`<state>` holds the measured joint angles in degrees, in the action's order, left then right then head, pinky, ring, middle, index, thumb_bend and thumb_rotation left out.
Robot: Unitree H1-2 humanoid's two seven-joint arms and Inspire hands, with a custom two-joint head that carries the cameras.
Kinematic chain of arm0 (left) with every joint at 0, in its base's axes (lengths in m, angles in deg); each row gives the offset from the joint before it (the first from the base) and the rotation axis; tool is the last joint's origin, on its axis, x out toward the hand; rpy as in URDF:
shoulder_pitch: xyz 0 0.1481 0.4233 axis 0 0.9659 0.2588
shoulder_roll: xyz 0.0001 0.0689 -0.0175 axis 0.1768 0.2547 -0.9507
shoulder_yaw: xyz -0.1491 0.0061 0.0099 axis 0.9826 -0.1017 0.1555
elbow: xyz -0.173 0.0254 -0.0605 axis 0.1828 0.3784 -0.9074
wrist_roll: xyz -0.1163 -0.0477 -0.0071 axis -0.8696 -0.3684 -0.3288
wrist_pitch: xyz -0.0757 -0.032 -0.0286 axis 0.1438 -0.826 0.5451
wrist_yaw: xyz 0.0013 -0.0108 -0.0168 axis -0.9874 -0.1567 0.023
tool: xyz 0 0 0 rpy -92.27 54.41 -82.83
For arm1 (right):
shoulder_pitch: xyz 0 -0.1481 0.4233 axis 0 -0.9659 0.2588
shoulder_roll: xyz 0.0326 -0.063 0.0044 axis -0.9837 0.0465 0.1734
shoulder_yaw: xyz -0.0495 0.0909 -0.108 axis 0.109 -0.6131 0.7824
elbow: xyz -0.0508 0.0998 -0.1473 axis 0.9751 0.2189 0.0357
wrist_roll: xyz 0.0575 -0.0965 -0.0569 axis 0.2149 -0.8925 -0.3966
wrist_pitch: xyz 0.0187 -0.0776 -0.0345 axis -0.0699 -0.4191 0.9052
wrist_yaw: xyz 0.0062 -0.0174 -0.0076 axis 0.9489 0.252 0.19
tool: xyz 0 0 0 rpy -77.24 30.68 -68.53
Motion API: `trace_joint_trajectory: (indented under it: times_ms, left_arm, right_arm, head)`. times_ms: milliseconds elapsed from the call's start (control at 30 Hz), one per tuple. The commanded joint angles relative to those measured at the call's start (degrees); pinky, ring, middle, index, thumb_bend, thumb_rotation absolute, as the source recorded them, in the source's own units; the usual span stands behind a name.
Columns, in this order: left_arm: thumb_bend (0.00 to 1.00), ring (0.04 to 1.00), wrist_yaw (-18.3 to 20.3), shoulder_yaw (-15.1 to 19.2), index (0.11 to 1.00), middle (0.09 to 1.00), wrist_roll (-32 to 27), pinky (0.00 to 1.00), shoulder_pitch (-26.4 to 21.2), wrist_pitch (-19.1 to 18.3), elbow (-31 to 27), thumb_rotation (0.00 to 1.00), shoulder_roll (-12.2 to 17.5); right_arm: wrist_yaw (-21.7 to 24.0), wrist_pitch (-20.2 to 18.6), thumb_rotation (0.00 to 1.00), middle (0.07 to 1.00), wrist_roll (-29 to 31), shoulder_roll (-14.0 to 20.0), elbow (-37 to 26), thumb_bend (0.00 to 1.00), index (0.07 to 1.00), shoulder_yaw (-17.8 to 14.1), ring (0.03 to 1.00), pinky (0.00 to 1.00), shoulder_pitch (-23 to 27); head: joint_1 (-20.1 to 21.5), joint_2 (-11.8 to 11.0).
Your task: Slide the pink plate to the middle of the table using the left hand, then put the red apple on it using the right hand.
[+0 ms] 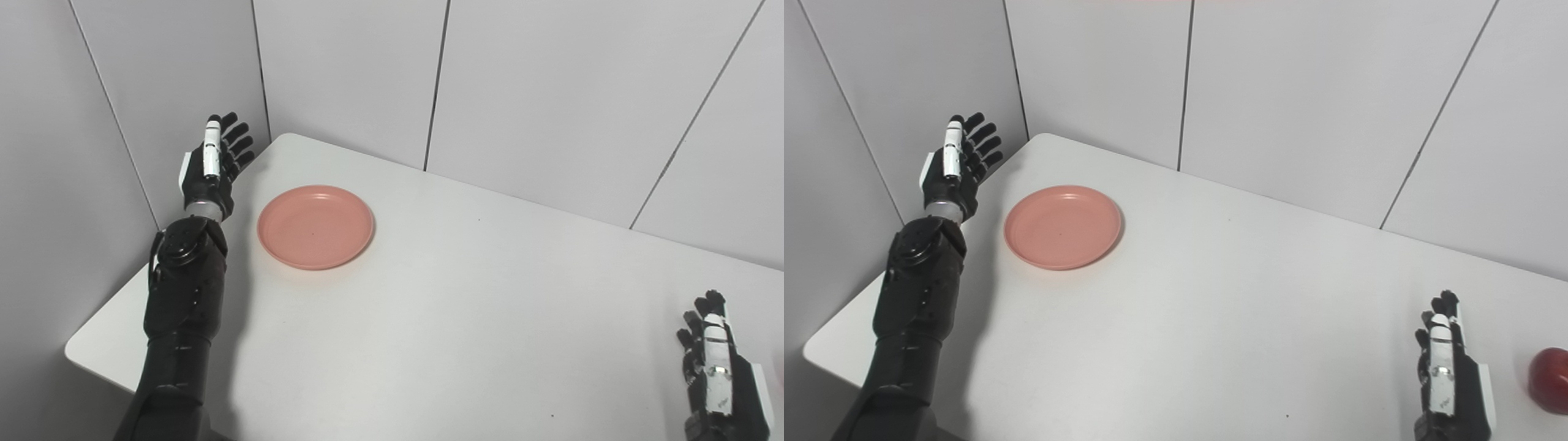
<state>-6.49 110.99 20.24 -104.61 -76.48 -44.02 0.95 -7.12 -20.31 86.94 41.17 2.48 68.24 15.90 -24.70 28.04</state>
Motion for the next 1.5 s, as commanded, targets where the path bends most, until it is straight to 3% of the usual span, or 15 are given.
trace_joint_trajectory:
  times_ms: [0, 833, 1033, 1467]
  left_arm:
    - [0.32, 0.848, 0.9, -0.4, 0.829, 0.848, 0.1, 0.85, -1.5, 3.3, 0.0, 1.0, 2.2]
    - [0.35, 0.859, 1.8, -4.4, 0.834, 0.853, 0.8, 0.84, 0.2, 4.9, 4.0, 1.0, 2.2]
    - [0.37, 0.871, 2.9, -5.6, 0.85, 0.869, 1.1, 0.86, 0.4, 7.0, 6.2, 1.0, 2.6]
    - [0.36, 0.862, 4.3, -5.5, 0.846, 0.864, 0.0, 0.86, 0.7, 8.7, 8.1, 1.0, 2.1]
  right_arm:
    - [0.2, 0.6, 1.0, 1.0, 0.5, 0.1, -1.8, 0.03, 1.0, -0.3, 1.0, 1.0, 1.6]
    - [-0.1, -0.3, 1.0, 1.0, 0.0, -0.1, -2.6, 0.03, 1.0, -0.3, 1.0, 1.0, 1.5]
    - [0.1, 0.2, 1.0, 1.0, 0.1, 0.1, -2.3, 0.03, 1.0, -0.3, 1.0, 1.0, 1.5]
    - [0.1, -0.7, 1.0, 1.0, 0.4, 0.2, -3.0, 0.03, 1.0, -0.4, 1.0, 1.0, 1.3]
  head:
    - [0.0, 0.0]
    - [-0.1, 0.1]
    - [-0.1, 0.3]
    - [-0.2, 0.5]
